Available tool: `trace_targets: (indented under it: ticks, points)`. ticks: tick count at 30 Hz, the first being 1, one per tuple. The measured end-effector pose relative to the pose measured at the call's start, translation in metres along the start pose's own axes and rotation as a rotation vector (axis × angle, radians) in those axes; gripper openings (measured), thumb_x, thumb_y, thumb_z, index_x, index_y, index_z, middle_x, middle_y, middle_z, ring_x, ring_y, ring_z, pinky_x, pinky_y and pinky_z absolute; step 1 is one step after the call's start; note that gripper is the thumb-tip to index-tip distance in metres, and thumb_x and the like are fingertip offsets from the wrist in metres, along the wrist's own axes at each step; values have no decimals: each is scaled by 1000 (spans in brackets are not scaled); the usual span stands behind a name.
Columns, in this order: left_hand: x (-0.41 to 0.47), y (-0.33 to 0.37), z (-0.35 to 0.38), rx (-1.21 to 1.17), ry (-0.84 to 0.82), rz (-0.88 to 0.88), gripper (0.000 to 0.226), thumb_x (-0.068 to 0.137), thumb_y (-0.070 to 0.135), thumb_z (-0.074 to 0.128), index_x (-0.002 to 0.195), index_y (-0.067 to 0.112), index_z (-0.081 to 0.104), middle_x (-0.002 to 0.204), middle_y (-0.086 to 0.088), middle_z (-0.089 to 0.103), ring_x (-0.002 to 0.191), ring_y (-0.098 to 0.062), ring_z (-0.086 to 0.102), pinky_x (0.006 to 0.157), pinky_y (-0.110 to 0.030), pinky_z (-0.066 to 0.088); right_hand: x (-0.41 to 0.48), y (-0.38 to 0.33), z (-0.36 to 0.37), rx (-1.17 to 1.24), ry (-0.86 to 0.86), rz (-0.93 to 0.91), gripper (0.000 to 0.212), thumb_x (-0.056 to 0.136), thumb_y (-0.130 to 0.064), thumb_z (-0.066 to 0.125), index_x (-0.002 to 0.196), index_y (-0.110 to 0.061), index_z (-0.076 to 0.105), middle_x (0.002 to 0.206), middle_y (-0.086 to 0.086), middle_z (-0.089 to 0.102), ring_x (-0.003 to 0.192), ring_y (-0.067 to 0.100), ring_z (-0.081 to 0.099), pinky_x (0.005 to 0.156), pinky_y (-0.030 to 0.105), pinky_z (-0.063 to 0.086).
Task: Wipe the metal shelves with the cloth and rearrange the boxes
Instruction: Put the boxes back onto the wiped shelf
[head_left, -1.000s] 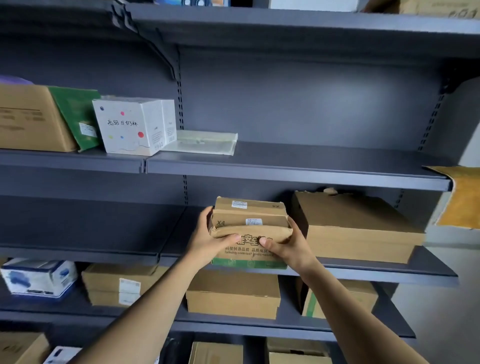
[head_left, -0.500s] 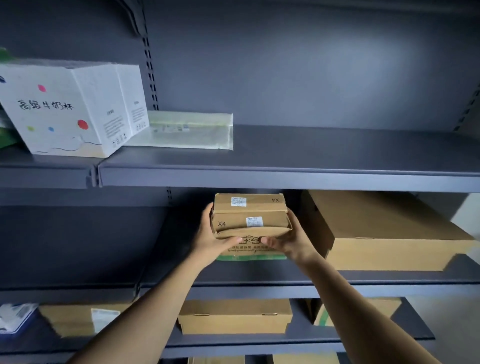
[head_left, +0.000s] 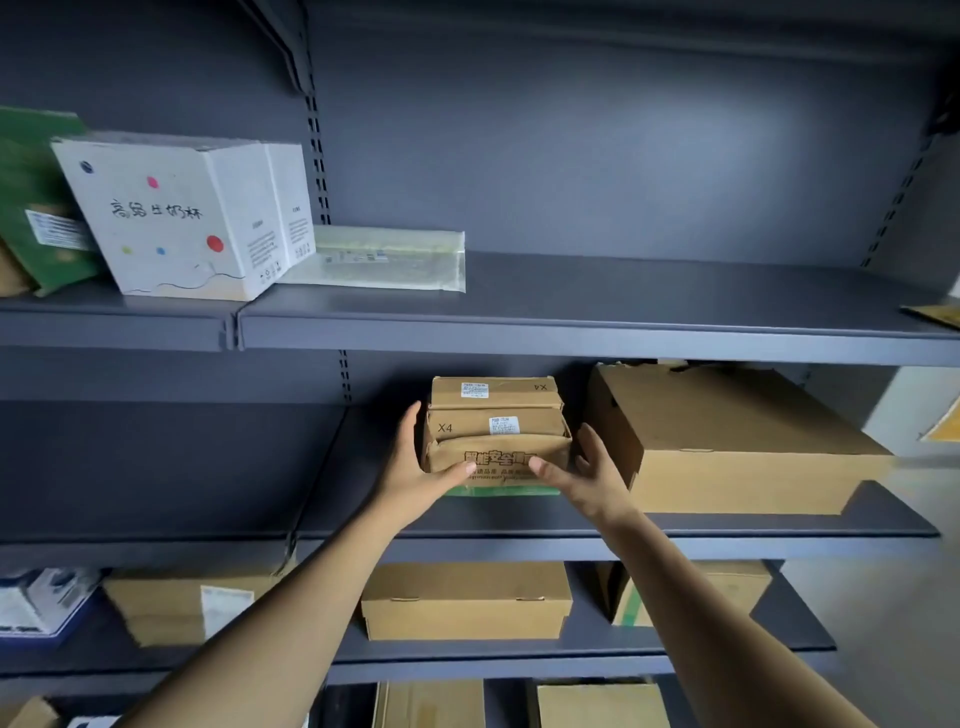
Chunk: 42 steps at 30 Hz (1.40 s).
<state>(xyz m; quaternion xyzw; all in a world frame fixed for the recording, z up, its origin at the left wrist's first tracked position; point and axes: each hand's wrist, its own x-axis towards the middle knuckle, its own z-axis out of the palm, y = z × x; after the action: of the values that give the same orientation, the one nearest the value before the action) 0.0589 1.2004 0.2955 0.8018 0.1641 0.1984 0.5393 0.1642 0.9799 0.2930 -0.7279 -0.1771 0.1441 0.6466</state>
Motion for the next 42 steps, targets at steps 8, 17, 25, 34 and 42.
trace_targets:
  ticks: [8,17,25,34,42]
  points:
    - [-91,60,-3,-113,97,94,80,88,35,77,153,32,30,136,27,41,124,6,36,101,-21,29,-101,-48,11,-62,74,-224,85,84,-43,78,153,-26,31,140,-27,45,132,-10,44,107,16,38]
    - [-171,108,-34,-176,187,201,68,90,35,73,147,33,37,150,9,46,136,-4,40,118,-42,35,-181,-94,43,-28,53,-368,92,85,-52,73,159,-25,26,161,-9,35,141,9,39,110,28,37]
    - [-162,162,-131,-266,330,434,51,92,26,72,136,32,47,138,12,57,131,2,49,114,-34,40,-179,-187,111,29,40,-611,79,88,-46,72,155,-29,34,153,-11,44,136,5,46,113,31,40]
    - [-75,163,-261,-203,490,527,66,80,51,70,138,34,45,143,22,46,133,10,39,112,-24,31,-97,-267,212,83,40,-673,78,89,-42,73,155,-29,33,153,-9,43,137,11,46,116,38,39]
    - [19,155,-322,-144,382,337,89,88,48,73,158,29,22,161,14,27,138,-5,34,94,-10,32,-1,-293,273,22,63,-566,95,82,-59,74,159,-31,26,160,-7,34,145,17,38,118,42,36]
